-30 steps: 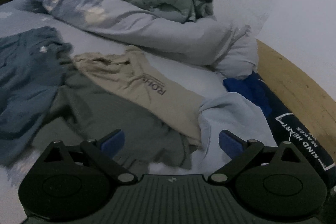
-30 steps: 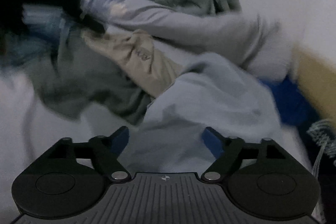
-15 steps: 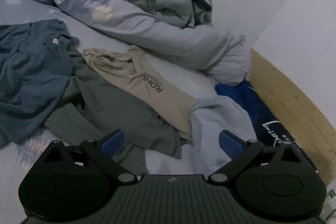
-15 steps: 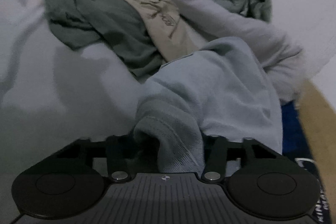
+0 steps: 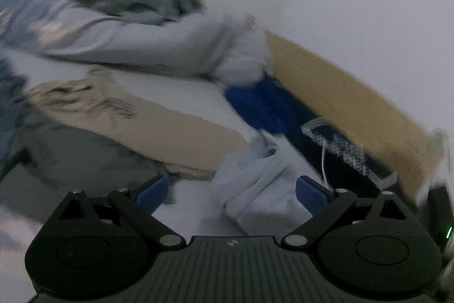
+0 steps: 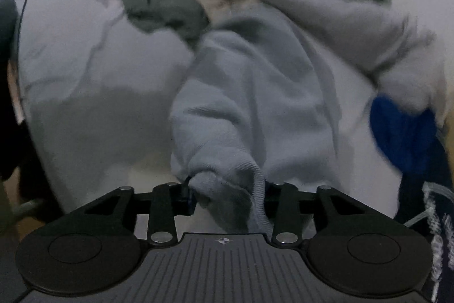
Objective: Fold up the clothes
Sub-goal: 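Grasp the trouser cuff with the right gripper and lift it, then grasp the folded light blue trousers with the left gripper while the right gripper releases, then lift the trouser bundle with both grippers and carry it off the bed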
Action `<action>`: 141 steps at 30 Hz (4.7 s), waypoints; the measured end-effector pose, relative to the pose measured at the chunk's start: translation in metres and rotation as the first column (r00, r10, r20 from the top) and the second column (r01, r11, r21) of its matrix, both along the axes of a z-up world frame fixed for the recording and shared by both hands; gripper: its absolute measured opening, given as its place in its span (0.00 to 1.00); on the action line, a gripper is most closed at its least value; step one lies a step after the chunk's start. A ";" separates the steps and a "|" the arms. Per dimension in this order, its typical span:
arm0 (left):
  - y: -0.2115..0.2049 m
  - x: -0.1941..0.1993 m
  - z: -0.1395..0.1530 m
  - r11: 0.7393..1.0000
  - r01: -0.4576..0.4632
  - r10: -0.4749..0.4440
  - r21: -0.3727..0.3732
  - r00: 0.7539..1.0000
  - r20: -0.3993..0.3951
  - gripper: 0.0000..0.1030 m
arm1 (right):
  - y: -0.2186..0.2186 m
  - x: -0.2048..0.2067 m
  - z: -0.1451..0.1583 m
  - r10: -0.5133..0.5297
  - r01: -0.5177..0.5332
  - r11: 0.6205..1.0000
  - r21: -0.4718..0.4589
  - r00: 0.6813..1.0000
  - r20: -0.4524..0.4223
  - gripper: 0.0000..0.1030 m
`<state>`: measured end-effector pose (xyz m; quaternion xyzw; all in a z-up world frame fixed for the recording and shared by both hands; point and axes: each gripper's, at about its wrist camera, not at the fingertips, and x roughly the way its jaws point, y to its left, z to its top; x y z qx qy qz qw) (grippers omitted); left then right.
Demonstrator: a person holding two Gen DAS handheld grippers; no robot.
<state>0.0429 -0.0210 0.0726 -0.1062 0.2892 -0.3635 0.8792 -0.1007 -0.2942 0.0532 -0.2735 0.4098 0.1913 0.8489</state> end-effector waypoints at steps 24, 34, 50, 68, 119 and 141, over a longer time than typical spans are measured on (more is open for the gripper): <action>-0.085 0.049 -0.079 0.739 0.400 -0.553 0.542 0.820 0.148 0.20 | 0.040 0.015 0.010 -0.305 0.279 0.883 0.378 0.952 0.011 0.77; -0.082 0.073 -0.086 0.738 0.420 -0.556 0.529 0.822 0.124 0.13 | 0.035 0.028 -0.026 -0.308 0.316 0.910 0.268 0.949 -0.070 0.50; -0.036 0.037 -0.093 0.991 0.132 -0.135 -0.033 0.929 -0.345 0.53 | -0.010 -0.011 0.000 -0.475 0.433 0.730 0.529 0.878 -0.063 0.62; -0.103 0.048 -0.139 0.933 -0.119 -0.101 -0.340 0.820 -0.563 0.84 | -0.020 -0.061 0.010 -0.461 0.403 0.660 0.635 0.884 -0.081 0.63; -0.108 0.030 0.037 0.954 -0.014 -0.116 -0.298 0.903 -0.413 0.25 | 0.106 -0.033 -0.003 -0.245 0.306 0.951 -0.041 0.828 0.505 0.36; 0.303 -0.017 0.155 0.721 -0.513 0.507 -0.465 0.849 -0.150 0.25 | 0.448 0.077 0.125 0.353 -0.309 0.928 -0.207 0.554 0.754 0.34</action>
